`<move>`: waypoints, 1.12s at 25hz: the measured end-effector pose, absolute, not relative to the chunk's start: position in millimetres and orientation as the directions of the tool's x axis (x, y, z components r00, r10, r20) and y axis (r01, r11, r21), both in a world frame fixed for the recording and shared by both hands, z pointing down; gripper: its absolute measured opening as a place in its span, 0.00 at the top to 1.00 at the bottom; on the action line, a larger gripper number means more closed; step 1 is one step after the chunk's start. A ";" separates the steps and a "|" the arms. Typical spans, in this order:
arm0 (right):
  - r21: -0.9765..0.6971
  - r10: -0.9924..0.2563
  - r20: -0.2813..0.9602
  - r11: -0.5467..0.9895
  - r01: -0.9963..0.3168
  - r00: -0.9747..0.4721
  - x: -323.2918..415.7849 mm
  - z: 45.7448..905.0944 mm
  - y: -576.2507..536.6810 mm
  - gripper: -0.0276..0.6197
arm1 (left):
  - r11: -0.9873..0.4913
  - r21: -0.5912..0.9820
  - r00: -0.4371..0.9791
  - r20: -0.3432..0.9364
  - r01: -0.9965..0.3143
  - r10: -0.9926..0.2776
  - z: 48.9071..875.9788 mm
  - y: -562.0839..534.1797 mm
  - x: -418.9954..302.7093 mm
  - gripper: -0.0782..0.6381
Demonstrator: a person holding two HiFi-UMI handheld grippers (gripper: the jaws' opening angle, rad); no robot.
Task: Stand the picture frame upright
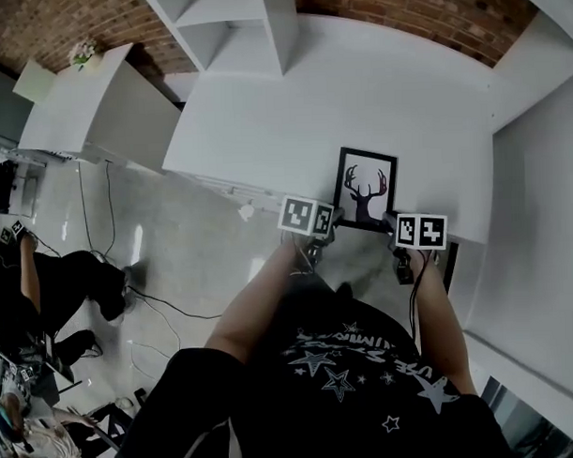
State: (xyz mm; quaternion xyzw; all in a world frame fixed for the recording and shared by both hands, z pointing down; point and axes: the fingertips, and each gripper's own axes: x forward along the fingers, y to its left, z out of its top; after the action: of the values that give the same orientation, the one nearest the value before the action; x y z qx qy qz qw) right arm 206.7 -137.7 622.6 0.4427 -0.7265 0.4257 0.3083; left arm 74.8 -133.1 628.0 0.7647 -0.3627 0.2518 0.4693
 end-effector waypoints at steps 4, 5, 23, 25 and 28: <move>-0.351 -0.395 0.817 0.236 -0.906 -0.419 203.7 623.2 -139.3 0.82 | -0.307 0.537 0.616 0.723 -0.786 -0.313 628.9 -134.0 72.3 0.73; -0.353 -0.398 0.816 0.231 -0.907 -0.419 204.2 623.2 -138.5 0.82 | -0.305 0.541 0.619 0.721 -0.784 -0.311 629.0 -133.4 72.8 0.73; -0.396 -0.427 0.799 0.156 -0.905 -0.423 210.9 626.2 -130.3 0.76 | -0.276 0.574 0.637 0.698 -0.771 -0.327 629.3 -130.8 72.6 0.74; -0.408 -0.413 0.804 0.142 -0.902 -0.428 212.9 627.0 -127.2 0.74 | -0.274 0.580 0.642 0.693 -0.767 -0.328 629.0 -130.5 73.2 0.74; -0.449 -0.386 0.798 0.132 -0.884 -0.463 208.2 628.6 -128.8 0.73 | -0.274 0.584 0.645 0.692 -0.764 -0.324 627.2 -132.8 69.8 0.74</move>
State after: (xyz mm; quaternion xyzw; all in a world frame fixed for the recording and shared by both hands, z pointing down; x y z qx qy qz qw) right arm 208.2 -128.8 628.6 0.4493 -0.7067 0.4817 0.2582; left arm 69.8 -132.8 627.2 0.7653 -0.3553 0.2262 0.4868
